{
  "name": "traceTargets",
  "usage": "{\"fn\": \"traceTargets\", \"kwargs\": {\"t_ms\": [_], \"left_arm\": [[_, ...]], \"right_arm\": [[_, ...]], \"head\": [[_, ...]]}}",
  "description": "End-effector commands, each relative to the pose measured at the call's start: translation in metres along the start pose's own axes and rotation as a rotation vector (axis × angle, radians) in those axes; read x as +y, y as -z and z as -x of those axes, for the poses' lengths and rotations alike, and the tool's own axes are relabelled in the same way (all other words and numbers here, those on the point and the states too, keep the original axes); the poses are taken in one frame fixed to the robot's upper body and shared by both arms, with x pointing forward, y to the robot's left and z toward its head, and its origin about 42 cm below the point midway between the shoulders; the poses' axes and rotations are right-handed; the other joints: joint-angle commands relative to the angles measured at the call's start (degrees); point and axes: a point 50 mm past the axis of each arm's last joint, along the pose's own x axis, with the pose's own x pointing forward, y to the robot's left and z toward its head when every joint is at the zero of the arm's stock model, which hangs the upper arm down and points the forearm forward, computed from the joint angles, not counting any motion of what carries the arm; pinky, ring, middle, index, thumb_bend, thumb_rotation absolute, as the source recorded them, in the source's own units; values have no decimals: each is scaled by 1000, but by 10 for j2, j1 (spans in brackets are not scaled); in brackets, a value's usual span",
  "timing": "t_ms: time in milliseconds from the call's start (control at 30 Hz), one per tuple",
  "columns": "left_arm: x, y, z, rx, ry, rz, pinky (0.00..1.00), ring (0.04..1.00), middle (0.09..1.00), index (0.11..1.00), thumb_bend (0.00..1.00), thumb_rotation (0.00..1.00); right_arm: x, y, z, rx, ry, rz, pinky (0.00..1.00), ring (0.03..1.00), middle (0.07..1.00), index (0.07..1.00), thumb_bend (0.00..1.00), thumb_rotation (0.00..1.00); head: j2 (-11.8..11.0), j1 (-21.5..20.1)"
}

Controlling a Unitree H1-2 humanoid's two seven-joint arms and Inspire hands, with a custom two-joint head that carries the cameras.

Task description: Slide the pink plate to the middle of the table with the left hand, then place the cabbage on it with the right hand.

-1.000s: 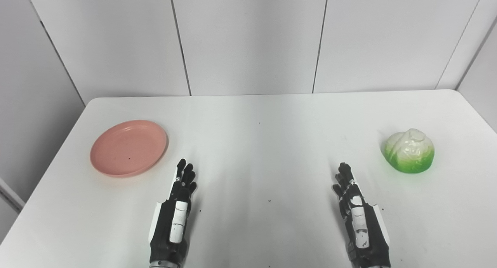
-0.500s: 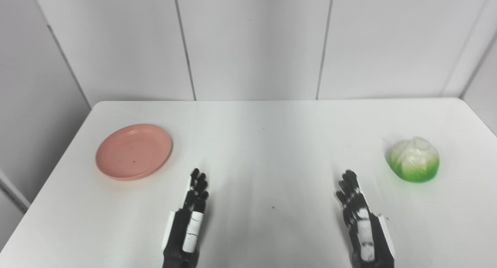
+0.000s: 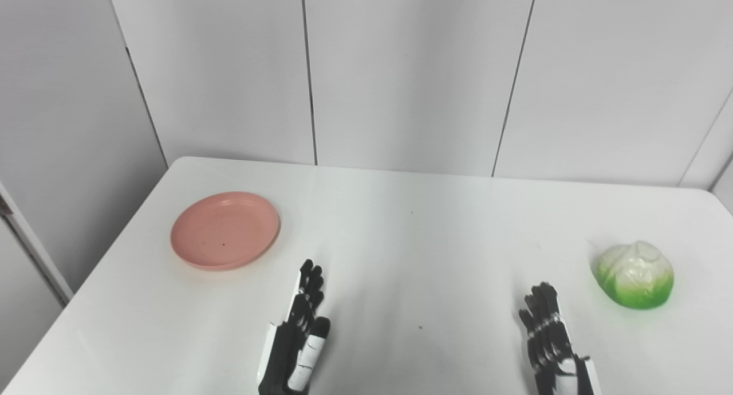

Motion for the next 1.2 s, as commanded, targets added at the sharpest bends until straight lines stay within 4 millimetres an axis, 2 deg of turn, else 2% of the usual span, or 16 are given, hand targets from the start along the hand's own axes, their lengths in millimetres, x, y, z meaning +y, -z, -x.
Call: {"fn": "traceTargets", "kwargs": {"t_ms": [0,733,933,1167], "left_arm": [[6,19,32,104,-18,-23,1000,1000,999,1000,939,829],[5,19,31,93,-19,-22,1000,1000,996,1000,931,812],[4,5,26,53,-32,28,1000,1000,998,1000,914,800],[6,-27,23,15,-38,30,1000,990,987,1000,943,827]], "right_arm": [[-33,32,27,182,53,37,1000,1000,1000,997,923,1000],[-32,33,26,187,49,25,1000,1000,1000,1000,925,1000],[-31,33,24,192,45,21,1000,1000,1000,1000,926,1000],[-27,32,22,190,38,22,1000,1000,1000,1000,930,1000]], "head": [[-1,2],[-3,12],[2,15],[18,20]]}}
